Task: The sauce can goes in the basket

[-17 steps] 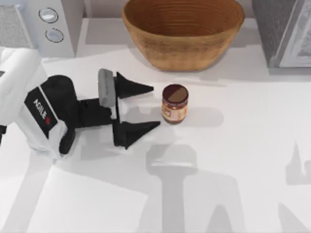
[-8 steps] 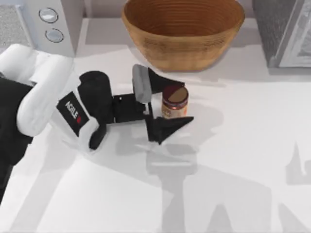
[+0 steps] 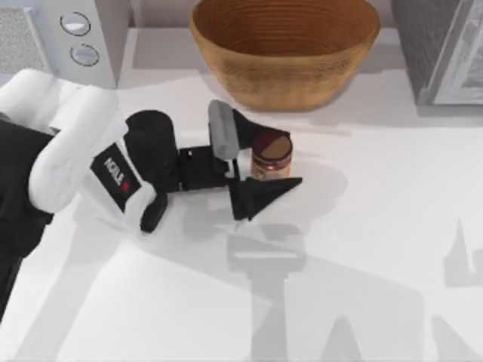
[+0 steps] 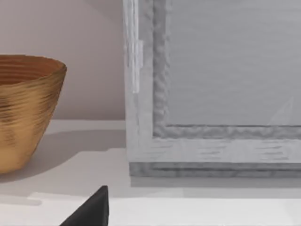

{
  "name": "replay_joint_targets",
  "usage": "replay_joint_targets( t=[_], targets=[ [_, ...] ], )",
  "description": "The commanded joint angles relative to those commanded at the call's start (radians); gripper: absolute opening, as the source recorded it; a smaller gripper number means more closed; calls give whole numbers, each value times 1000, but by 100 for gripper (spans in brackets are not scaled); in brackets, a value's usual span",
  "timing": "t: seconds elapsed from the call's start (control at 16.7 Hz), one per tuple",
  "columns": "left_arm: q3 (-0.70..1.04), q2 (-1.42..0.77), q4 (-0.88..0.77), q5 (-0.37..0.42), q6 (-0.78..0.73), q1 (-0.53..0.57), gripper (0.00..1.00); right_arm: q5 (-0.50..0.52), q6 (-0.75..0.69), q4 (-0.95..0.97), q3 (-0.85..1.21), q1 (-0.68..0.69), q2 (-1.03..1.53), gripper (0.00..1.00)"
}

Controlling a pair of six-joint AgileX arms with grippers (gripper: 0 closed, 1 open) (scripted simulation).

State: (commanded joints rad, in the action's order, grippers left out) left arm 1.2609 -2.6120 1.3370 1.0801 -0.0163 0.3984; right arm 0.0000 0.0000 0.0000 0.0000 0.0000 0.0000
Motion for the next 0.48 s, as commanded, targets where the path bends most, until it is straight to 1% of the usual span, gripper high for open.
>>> replay_joint_targets(
  t=[0.48],
  targets=[
    [0, 0, 0, 0, 0, 0, 10, 0, 0, 0, 0, 0, 0, 100]
  ],
)
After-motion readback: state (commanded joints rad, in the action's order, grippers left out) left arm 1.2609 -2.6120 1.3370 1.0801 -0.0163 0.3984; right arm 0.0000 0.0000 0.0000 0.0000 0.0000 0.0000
